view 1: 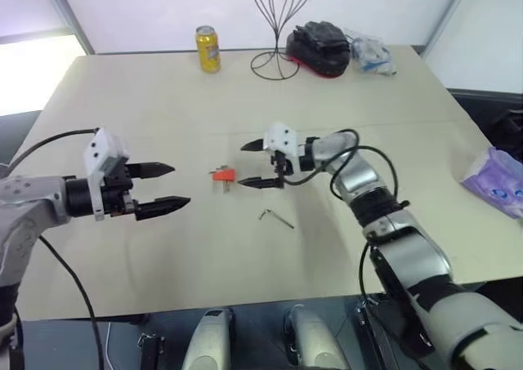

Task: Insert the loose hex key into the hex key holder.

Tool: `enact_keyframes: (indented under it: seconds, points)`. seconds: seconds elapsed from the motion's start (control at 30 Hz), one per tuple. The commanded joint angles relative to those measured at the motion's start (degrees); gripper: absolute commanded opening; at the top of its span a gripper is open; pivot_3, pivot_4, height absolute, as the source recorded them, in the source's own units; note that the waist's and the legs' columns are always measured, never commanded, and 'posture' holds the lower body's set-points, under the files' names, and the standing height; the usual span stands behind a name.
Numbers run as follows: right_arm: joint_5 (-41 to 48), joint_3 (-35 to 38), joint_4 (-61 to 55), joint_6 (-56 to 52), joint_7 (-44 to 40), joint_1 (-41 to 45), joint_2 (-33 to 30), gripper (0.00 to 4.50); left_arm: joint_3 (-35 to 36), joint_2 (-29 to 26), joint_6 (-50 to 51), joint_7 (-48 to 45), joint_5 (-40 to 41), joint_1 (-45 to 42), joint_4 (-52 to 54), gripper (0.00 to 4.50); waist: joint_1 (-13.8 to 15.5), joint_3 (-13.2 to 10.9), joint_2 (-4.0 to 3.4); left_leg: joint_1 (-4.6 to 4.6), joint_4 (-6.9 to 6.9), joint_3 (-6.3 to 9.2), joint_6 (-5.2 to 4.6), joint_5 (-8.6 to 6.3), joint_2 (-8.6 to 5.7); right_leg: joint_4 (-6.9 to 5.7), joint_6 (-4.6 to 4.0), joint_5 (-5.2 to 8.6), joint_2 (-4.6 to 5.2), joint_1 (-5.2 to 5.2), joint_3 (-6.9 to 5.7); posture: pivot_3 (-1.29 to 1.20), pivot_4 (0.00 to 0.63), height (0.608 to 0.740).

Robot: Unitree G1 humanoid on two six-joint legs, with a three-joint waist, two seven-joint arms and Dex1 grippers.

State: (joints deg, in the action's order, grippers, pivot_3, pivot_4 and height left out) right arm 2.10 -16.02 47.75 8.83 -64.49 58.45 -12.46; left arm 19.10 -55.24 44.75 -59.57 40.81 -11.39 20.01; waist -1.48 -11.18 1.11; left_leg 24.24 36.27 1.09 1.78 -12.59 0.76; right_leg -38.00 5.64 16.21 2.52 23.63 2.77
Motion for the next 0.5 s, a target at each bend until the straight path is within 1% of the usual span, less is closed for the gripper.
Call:
enact_keyframes:
  seconds: [0.03, 0.1, 0.23, 0.33, 0.5]
  points:
    - [-2.79, 0.56, 9.26, 7.01, 4.93, 4.04, 3.19, 4.20, 5.09, -0.95, 1.80, 1.59, 2.60, 2.25, 4.31, 4.46, -0.36, 0.01, 0.01, -0.02, -0.01, 0.05, 0.02, 0.01, -0.01, -0.01, 0.00, 0.00, 0.00, -0.02, -0.02, 0.00, 0.150, 0.740]
    - [-4.91, 0.47, 14.49, 10.08, 8.08, 5.67, 4.56, 4.20, 7.05, -1.12, 2.90, 2.42, 3.70, 3.98, 5.91, 4.46, -0.68, 0.00, 0.00, -0.05, -0.05, 0.15, 0.06, 0.04, -0.01, -0.04, -0.01, 0.00, 0.01, -0.02, -0.01, 0.00, 0.150, 0.740]
    - [-8.41, 0.34, 20.52, 14.13, 13.24, 7.29, 5.74, 4.20, 9.10, -1.27, 3.85, 3.86, 4.79, 6.06, 7.74, 4.46, -1.13, 0.00, 0.00, -0.06, -0.08, 0.27, 0.12, 0.06, -0.02, -0.05, -0.02, 0.01, 0.01, -0.02, -0.02, 0.00, 0.150, 0.740]
    - [-10.54, 0.29, 22.90, 15.65, 16.69, 7.86, 6.28, 4.20, 10.15, -1.27, 4.18, 4.62, 5.65, 7.24, 8.80, 4.46, -1.23, 0.00, 0.00, -0.10, -0.14, 0.27, 0.15, 0.08, -0.01, -0.06, -0.02, 0.01, 0.00, -0.01, -0.01, 0.00, 0.150, 0.740]
    - [-12.06, 1.05, 24.66, 16.11, 18.63, 7.97, 7.10, 4.20, 10.40, -1.22, 4.07, 5.97, 6.28, 8.00, 9.69, 4.46, -1.29, 0.00, 0.00, -0.12, -0.16, 0.27, 0.18, 0.09, -0.01, -0.07, -0.03, 0.01, -0.01, -0.01, 0.00, 0.00, 0.150, 0.740]
